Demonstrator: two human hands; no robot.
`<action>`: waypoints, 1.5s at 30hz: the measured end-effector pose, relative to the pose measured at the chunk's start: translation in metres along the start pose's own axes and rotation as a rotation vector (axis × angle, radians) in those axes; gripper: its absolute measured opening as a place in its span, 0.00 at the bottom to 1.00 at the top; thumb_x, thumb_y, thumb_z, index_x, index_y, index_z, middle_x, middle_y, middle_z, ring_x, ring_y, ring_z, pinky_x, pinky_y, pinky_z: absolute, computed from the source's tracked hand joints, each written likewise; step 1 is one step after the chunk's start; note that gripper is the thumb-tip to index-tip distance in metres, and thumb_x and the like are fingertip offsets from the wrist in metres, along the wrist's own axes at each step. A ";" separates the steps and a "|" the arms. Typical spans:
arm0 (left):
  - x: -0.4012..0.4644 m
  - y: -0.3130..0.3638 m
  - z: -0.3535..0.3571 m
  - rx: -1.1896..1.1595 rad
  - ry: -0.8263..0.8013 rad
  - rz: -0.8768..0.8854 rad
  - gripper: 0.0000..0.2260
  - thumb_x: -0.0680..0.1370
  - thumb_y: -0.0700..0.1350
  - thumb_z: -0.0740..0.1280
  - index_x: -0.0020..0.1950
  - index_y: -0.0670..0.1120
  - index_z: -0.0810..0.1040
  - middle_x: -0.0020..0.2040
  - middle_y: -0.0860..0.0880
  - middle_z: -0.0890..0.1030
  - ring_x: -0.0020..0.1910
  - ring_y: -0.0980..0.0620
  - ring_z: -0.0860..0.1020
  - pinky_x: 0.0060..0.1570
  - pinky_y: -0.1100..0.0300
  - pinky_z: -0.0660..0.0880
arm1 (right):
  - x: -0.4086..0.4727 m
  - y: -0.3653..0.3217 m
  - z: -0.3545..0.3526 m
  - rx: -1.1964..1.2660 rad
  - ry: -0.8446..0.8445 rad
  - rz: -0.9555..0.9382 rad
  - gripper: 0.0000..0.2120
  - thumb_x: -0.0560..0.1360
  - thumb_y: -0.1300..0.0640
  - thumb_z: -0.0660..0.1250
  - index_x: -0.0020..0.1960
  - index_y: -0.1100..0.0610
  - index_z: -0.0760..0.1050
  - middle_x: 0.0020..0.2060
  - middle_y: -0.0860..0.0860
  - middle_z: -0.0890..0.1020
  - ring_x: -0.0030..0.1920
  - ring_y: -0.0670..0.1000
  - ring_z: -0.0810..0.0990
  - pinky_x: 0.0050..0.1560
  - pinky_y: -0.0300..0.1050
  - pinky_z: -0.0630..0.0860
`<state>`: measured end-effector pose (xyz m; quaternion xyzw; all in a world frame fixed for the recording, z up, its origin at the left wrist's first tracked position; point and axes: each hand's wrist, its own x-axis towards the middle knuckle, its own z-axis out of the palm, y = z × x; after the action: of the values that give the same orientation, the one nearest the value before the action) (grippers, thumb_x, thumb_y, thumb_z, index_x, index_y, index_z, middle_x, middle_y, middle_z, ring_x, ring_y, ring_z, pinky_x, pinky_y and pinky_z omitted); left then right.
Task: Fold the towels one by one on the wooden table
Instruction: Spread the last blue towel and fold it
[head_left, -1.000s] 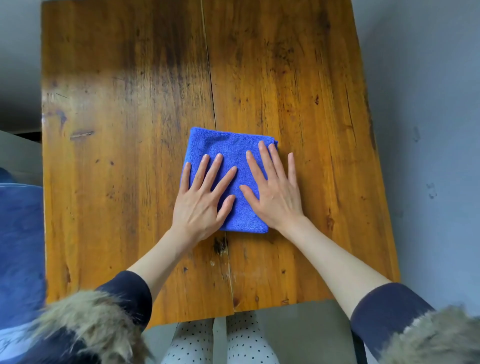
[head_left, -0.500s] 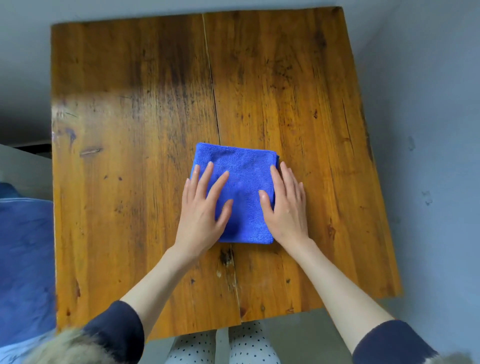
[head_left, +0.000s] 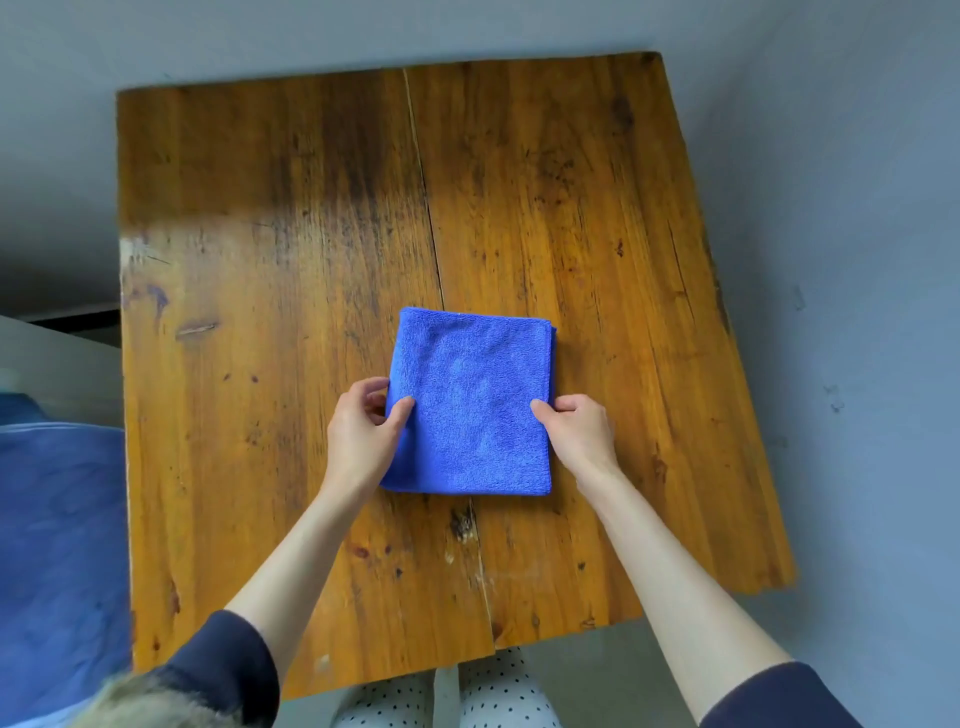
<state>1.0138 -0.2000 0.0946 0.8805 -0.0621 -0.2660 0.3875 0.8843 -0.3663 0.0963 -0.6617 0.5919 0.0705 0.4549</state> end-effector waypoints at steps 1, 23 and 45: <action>0.001 0.001 -0.001 0.001 -0.021 -0.014 0.15 0.75 0.47 0.69 0.59 0.45 0.75 0.50 0.49 0.78 0.44 0.53 0.75 0.46 0.62 0.67 | 0.001 -0.002 -0.001 0.030 -0.018 0.025 0.14 0.75 0.51 0.66 0.47 0.62 0.79 0.45 0.54 0.82 0.46 0.54 0.80 0.48 0.49 0.76; -0.037 0.002 -0.031 -0.350 -0.210 -0.413 0.09 0.77 0.38 0.65 0.55 0.48 0.73 0.39 0.48 0.78 0.34 0.55 0.76 0.26 0.64 0.70 | -0.020 -0.016 -0.026 0.283 -0.528 0.045 0.19 0.76 0.58 0.67 0.65 0.57 0.70 0.55 0.52 0.80 0.52 0.51 0.80 0.50 0.48 0.78; -0.286 -0.130 -0.290 -0.893 0.472 -0.382 0.09 0.76 0.37 0.66 0.52 0.49 0.73 0.44 0.47 0.77 0.38 0.54 0.77 0.33 0.61 0.74 | -0.313 -0.151 0.134 -0.269 -1.032 -0.538 0.08 0.75 0.61 0.63 0.52 0.53 0.76 0.40 0.48 0.80 0.35 0.46 0.76 0.36 0.41 0.73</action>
<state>0.9080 0.1687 0.2837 0.6617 0.3069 -0.1270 0.6722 0.9811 -0.0664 0.2951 -0.7203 0.0917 0.3394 0.5980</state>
